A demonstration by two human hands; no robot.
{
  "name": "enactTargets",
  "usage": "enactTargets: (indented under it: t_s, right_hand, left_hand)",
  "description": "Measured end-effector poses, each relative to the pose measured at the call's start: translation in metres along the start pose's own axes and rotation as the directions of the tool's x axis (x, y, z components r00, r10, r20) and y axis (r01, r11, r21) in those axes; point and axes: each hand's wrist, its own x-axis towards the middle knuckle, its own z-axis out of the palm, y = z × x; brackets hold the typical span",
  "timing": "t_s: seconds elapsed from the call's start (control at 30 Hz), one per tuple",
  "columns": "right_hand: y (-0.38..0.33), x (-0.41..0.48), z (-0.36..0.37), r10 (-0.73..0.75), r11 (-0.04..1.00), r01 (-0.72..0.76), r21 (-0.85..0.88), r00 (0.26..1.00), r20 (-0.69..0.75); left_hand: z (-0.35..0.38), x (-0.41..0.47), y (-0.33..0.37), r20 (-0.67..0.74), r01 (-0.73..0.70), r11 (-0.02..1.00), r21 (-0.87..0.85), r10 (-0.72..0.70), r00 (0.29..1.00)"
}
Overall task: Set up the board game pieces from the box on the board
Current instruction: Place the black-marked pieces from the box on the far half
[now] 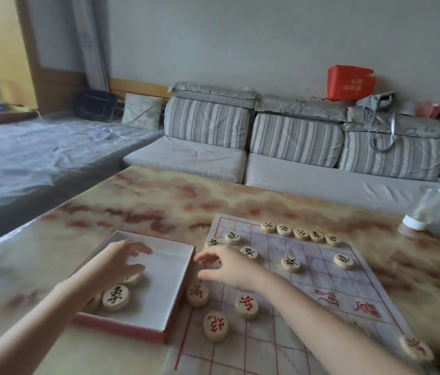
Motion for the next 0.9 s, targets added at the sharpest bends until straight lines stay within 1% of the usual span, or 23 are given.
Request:
enactTargets:
  t_s: [0.1, 0.17, 0.27, 0.33, 0.43, 0.5, 0.57, 0.63, 0.73, 0.8, 0.9]
  right_hand:
    - [-0.026, 0.007, 0.03, -0.037, 0.999, 0.038, -0.012, 0.997, 0.066]
    - [-0.039, 0.012, 0.048, -0.052, 0.997, 0.057, -0.043, 0.993, 0.11]
    - [-0.05, 0.019, 0.072, -0.012, 0.998, 0.021, -0.064, 0.989, 0.149]
    - [-0.05, 0.021, 0.079, 0.008, 0.995, 0.004, -0.095, 0.992, 0.124]
    - [-0.045, 0.022, 0.082, -0.031, 0.994, 0.037, -0.099, 0.998, 0.063]
    - [-0.045, 0.022, 0.086, -0.041, 0.996, 0.043, -0.076, 0.999, 0.019]
    - [-0.05, 0.026, 0.097, -0.017, 1.0, 0.017, 0.009, 1.0, 0.021]
    - [-0.053, 0.03, 0.107, -0.005, 1.0, 0.005, 0.029, 1.0, 0.02]
    - [-0.057, 0.039, 0.121, -0.005, 0.999, 0.004, 0.05, 1.0, 0.023]
    - [-0.061, 0.045, 0.129, -0.015, 1.0, 0.015, 0.011, 1.0, -0.004]
    - [-0.065, 0.053, 0.135, -0.037, 0.999, 0.035, -0.041, 0.998, -0.045]
  left_hand:
    - [-0.003, -0.004, -0.018, 0.064, -0.013, 0.995, 0.1, 0.006, 0.998]
    - [-0.003, -0.003, -0.024, 0.104, -0.024, 0.992, 0.127, 0.011, 0.995]
    - [-0.001, -0.001, -0.031, 0.137, -0.046, 0.989, 0.139, 0.027, 0.99]
    - [0.004, 0.003, -0.036, 0.134, -0.049, 0.995, 0.091, 0.037, 0.99]
    - [0.011, 0.008, -0.041, 0.122, -0.079, 0.989, 0.123, 0.064, 0.99]
    - [0.013, 0.012, -0.045, 0.099, -0.075, 0.987, 0.145, 0.061, 0.993]
    - [0.013, 0.015, -0.046, 0.066, -0.058, 0.987, 0.152, 0.048, 0.997]
    - [0.013, 0.017, -0.045, 0.028, -0.03, 0.99, 0.138, 0.027, 0.999]
    - [0.013, 0.018, -0.04, -0.084, 0.012, 0.995, 0.102, -0.004, 0.996]
    - [0.012, 0.02, -0.037, -0.172, 0.005, 0.999, 0.046, 0.003, 0.985]
    - [0.011, 0.022, -0.033, -0.203, -0.018, 0.999, 0.052, 0.028, 0.979]
